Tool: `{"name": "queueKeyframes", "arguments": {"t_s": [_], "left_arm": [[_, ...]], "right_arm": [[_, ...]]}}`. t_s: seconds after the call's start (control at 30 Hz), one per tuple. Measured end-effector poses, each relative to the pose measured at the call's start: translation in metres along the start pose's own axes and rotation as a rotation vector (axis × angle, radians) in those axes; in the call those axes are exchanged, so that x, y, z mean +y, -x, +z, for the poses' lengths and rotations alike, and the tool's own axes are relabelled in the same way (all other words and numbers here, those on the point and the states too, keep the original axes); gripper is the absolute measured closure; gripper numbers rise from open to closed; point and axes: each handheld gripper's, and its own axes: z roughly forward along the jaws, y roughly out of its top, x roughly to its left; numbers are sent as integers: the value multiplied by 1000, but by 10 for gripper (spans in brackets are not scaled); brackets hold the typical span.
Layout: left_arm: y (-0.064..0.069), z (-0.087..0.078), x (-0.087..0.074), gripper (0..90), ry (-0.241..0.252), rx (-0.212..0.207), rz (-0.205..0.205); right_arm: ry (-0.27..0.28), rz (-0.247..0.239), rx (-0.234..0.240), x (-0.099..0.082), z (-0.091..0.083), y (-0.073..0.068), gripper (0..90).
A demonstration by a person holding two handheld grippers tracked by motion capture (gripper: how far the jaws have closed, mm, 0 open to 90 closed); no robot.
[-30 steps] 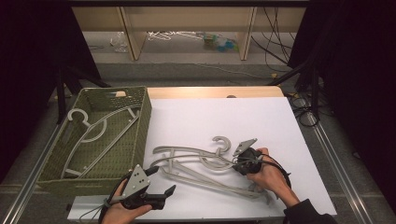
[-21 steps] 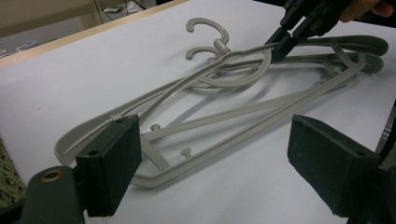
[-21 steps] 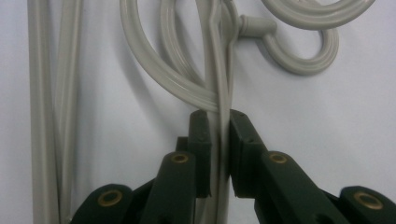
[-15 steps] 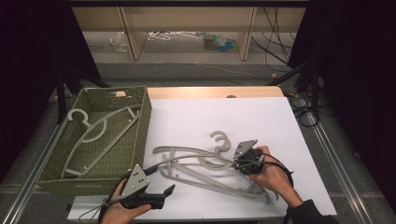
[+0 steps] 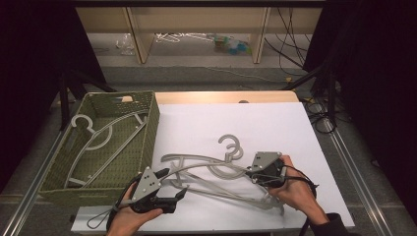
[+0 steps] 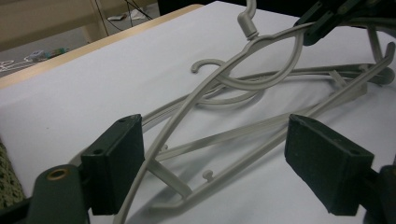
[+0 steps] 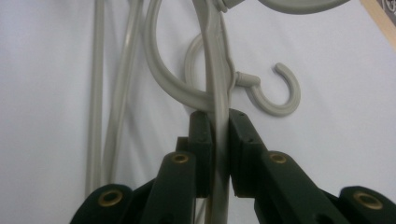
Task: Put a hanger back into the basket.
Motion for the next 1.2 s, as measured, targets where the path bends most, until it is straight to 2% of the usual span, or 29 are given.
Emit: {"name": "queueKeyframes", "arguments": {"t_s": [0.1,0.27,0.3,0.33,0.37,0.4,0.43,0.57,0.67,0.73,0.87,1.1,1.2], "left_arm": [[-1,7,6,202,-9,-9,18],[-1,26,16,217,-19,-57,4],[-1,30,19,224,-26,-58,14],[0,35,21,230,-29,-54,1],[-1,38,23,235,-30,-57,23],[1,43,25,238,-36,-60,8],[2,50,28,239,-45,-73,9],[5,60,33,257,-49,-102,14],[8,66,36,275,-60,-126,42],[9,67,37,284,-61,-124,39],[10,70,39,308,-65,-151,61],[10,74,41,380,-78,-169,81],[12,76,42,432,-75,-197,87]], "right_arm": [[5,-17,9,2,-6,-3,816],[17,-38,11,4,-12,-8,816],[17,-42,12,4,-13,-9,816],[20,-49,8,5,-14,-9,816],[21,-49,10,5,-14,-10,816],[23,-56,11,6,-15,-10,817],[26,-65,10,7,-17,-12,817],[30,-81,11,9,-20,-14,817],[38,-88,15,11,-23,-17,817],[39,-98,18,11,-23,-17,817],[42,-106,15,13,-25,-19,818],[48,-116,26,15,-26,-21,817],[54,-120,25,16,-26,-23,818]]}}
